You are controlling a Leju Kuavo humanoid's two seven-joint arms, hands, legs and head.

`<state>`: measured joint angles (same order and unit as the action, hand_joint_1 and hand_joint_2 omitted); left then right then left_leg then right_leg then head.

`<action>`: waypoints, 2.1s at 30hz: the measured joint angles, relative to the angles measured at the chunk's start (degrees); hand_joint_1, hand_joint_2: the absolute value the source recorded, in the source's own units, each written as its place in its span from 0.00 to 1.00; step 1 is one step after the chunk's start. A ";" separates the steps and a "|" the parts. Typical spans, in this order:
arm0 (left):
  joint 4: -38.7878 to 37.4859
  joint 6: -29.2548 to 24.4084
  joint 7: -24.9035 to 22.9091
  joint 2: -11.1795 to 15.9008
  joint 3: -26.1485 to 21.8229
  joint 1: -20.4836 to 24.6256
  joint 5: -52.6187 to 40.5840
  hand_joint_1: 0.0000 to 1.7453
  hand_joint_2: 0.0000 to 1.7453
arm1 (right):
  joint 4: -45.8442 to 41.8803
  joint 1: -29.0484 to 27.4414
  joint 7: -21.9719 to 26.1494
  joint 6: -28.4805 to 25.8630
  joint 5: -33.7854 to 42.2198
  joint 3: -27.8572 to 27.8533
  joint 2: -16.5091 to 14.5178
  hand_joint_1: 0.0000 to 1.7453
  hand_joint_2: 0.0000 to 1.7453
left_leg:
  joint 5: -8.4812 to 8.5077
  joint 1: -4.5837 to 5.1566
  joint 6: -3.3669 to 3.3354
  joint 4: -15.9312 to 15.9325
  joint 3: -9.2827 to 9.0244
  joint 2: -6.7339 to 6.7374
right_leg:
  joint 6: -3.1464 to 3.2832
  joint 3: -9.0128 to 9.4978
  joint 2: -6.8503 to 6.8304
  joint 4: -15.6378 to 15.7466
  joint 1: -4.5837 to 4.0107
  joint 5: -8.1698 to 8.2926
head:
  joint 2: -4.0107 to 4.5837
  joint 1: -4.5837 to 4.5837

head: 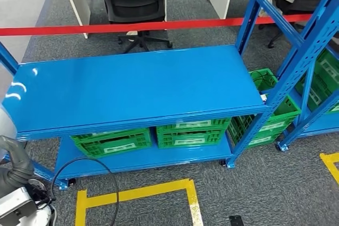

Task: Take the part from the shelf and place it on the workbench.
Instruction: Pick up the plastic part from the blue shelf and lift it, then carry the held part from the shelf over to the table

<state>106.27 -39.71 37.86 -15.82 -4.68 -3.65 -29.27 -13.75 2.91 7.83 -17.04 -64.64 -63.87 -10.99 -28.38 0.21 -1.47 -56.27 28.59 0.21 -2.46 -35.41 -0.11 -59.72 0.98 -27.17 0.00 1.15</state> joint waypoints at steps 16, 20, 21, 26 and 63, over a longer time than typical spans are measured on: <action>-0.02 0.00 -0.79 0.10 -0.68 -0.04 -0.30 1.00 1.00 | -0.20 0.10 1.11 2.29 0.40 -0.08 -0.04 0.00 0.00 | 3.01 -0.21 2.33 -4.32 9.24 0.13 | 2.09 8.46 -0.32 4.50 -0.13 -3.36 | 0.00 -0.14; -0.03 0.00 -0.87 0.16 -0.75 -0.10 -1.25 1.00 1.00 | -0.24 0.08 1.01 2.29 0.39 -0.09 -0.07 0.00 0.00 | -5.19 -0.63 3.36 -16.93 10.62 0.08 | 2.42 5.56 -0.57 4.08 -0.20 -0.75 | 0.00 -0.32; -0.04 0.00 -0.89 0.15 -0.77 -0.10 -1.55 1.00 1.00 | -0.24 0.06 0.97 2.29 0.38 -0.10 -0.08 0.00 0.00 | -4.34 -0.70 3.42 -17.34 9.65 0.08 | 2.36 4.66 -0.60 3.79 -0.20 -0.15 | 0.00 -0.32; -0.04 0.00 -0.90 0.02 -0.85 -0.01 -2.56 1.00 1.00 | -0.24 0.11 0.77 2.31 0.28 -0.10 -0.14 0.00 0.00 | -1.76 -0.58 2.47 -1.54 -1.38 -0.05 | 1.30 0.90 -0.50 2.13 -0.34 1.92 | 0.00 -0.30; -1.85 0.00 -3.40 0.05 -0.02 0.44 -3.85 1.00 1.00 | -0.31 0.12 0.31 2.77 -0.25 -0.57 -0.18 0.00 0.00 | 0.99 -0.31 -0.72 0.09 1.83 0.37 | -0.30 -2.10 -0.09 -4.80 -0.30 -5.10 | 0.00 0.09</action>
<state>104.42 -39.71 34.46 -15.77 -4.70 -3.21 -33.12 -14.05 3.03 8.14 -14.27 -64.89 -64.45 -11.17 -27.39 -0.11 -2.20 -56.18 30.43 0.58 -2.76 -37.52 -0.20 -64.52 0.69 -32.26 0.00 1.24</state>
